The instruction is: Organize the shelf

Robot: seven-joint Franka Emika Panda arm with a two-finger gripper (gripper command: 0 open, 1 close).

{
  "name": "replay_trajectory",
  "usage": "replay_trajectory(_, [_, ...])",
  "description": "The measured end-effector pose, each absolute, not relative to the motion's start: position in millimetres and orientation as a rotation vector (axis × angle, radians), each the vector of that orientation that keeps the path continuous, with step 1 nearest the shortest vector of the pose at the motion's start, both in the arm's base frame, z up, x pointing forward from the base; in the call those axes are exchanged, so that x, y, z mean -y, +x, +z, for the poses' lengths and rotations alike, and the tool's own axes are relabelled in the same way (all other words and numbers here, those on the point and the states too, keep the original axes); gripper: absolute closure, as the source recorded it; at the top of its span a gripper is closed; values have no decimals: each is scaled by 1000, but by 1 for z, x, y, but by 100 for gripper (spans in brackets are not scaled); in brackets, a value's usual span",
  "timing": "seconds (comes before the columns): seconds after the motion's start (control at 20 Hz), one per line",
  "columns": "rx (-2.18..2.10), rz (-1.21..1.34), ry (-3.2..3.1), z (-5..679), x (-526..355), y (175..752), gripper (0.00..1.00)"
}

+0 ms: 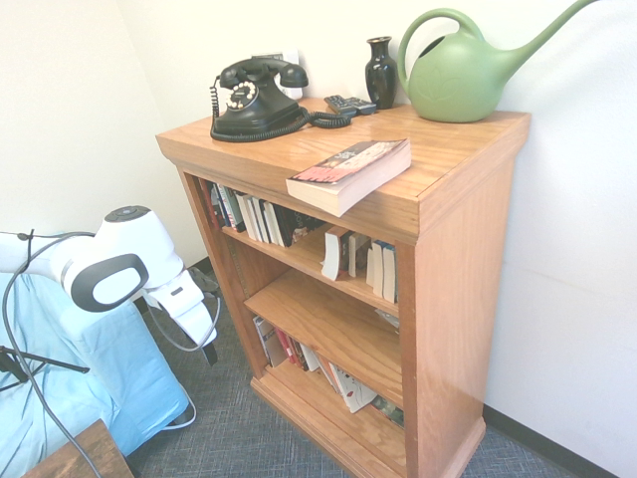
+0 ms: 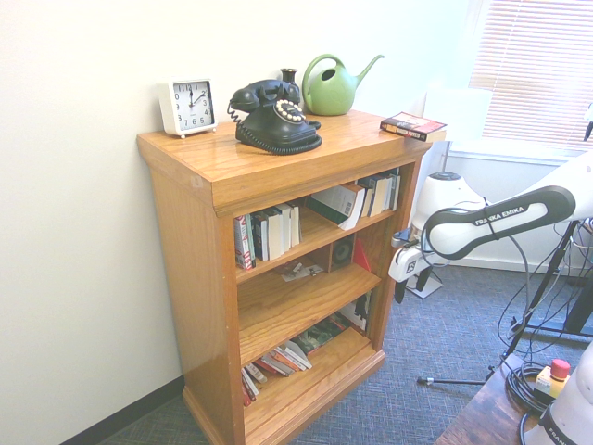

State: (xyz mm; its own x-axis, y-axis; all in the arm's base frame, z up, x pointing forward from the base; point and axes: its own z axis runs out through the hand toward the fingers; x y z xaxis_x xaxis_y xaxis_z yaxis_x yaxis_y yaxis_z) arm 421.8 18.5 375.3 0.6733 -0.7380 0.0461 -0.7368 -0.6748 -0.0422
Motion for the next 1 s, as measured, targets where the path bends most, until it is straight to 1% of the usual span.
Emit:
replay_trajectory(0.25, [-1265, -125, -2889, 372, -11, 425, 0])
replay_trajectory(0.4, [-1294, -251, -2953, 370, 18, 430, 0])
replay_trajectory(0.7, [-1307, -664, -3126, 388, 108, 431, 0])
replay_trajectory(0.85, [-1285, -892, -3208, 414, 138, 430, 0])
replay_trajectory(1.0, [-1226, -1154, -3267, 448, 149, 435, 0])
